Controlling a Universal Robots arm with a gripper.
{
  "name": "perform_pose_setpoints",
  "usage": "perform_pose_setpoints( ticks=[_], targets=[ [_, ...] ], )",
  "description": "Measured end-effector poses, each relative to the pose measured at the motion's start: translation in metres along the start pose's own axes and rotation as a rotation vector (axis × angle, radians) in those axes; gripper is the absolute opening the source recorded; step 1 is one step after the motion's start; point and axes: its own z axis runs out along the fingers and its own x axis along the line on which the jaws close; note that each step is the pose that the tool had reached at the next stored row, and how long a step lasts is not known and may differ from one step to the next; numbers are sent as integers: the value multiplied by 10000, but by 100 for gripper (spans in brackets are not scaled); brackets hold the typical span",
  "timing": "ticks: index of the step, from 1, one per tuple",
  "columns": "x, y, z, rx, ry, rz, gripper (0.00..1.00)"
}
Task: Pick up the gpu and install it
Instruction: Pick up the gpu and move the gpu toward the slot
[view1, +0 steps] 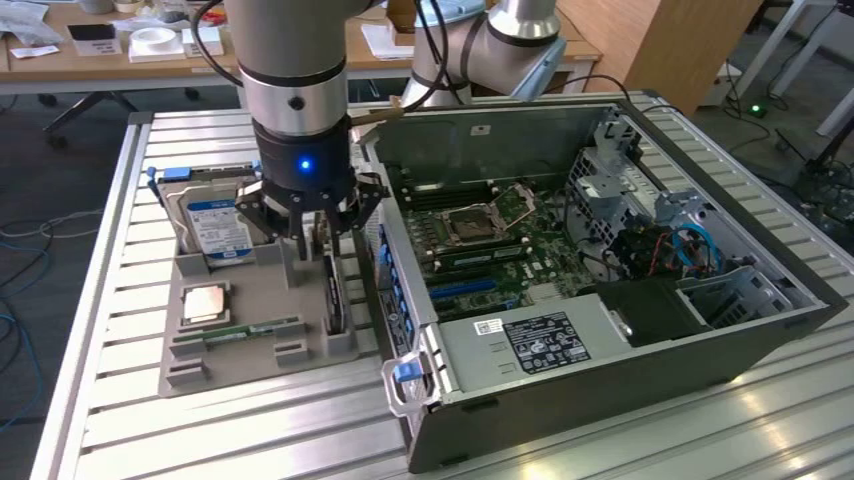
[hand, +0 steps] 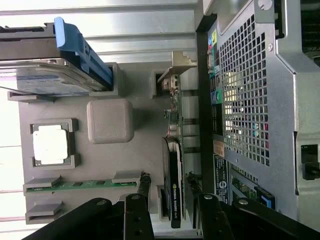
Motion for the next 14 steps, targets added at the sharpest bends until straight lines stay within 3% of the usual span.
perform_pose_setpoints(
  ticks=[14],
  targets=[
    [-39, -5, 129, 0, -2, -2, 42]
  ],
)
